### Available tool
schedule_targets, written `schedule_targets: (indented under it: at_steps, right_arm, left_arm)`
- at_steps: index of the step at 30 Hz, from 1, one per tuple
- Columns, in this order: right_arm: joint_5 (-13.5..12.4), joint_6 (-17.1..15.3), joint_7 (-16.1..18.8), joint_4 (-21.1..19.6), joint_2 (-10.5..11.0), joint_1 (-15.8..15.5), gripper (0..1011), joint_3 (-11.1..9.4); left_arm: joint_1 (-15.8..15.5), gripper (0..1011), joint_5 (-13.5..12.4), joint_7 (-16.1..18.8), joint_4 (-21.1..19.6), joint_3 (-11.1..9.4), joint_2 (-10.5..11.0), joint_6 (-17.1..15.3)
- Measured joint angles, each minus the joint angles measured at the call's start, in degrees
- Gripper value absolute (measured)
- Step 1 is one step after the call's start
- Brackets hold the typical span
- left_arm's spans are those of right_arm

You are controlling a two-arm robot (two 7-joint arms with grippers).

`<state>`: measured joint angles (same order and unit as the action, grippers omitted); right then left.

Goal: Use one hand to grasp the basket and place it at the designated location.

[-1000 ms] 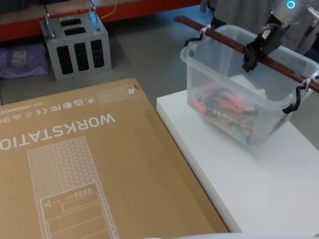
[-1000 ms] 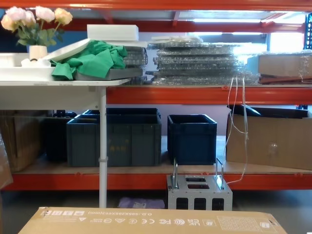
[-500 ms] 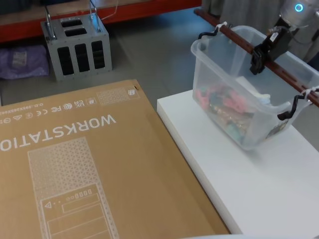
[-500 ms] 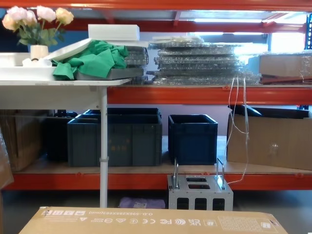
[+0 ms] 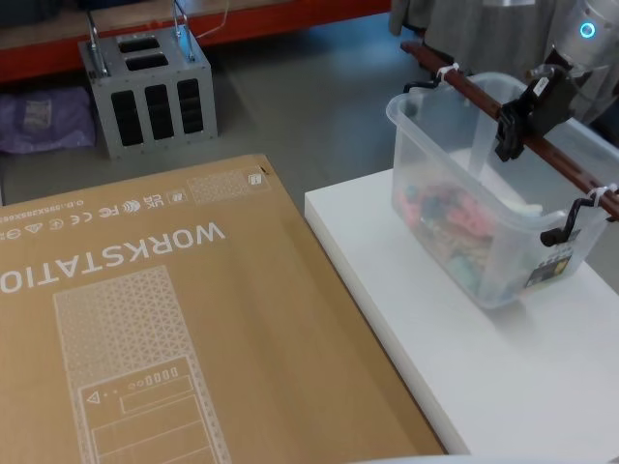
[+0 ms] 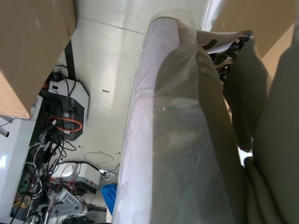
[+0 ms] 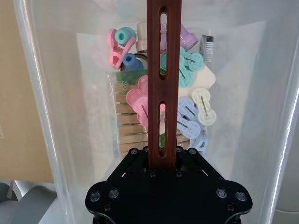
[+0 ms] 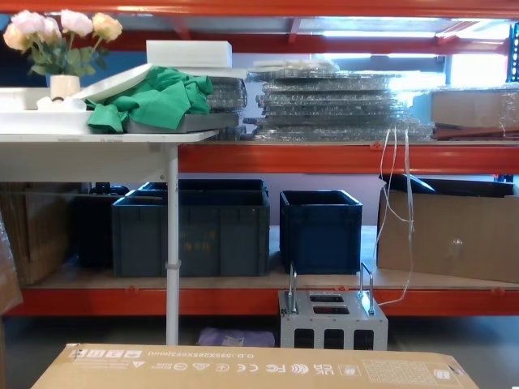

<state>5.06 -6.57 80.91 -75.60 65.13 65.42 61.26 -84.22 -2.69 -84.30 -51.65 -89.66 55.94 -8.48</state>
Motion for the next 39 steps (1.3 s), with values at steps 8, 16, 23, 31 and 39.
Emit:
schedule_targets:
  at_steps: [8,16,23,31,39]
  right_arm:
    - [0.4,-1.3,-0.1,0.7,-0.6,-1.4,109,-0.2]
    - [2.0,-1.6,0.1,2.4,-2.2,-2.0,107,-0.3]
    - [2.8,-0.9,0.2,4.1,-3.7,-2.2,107,-0.8]
    - [4.4,1.2,0.3,6.7,-5.9,-2.2,109,-1.1]
    - [5.9,3.0,0.6,9.1,-7.8,-2.0,107,-1.3]
  left_arm:
    - [0.0,0,0.0,0.0,0.0,0.0,0.0,0.0]
    - [0.0,0,0.0,0.0,0.0,0.0,0.0,0.0]
    - [0.0,0,0.0,0.0,0.0,0.0,0.0,0.0]
    - [0.0,0,0.0,0.0,0.0,0.0,0.0,0.0]
    - [0.0,0,0.0,0.0,0.0,0.0,0.0,0.0]
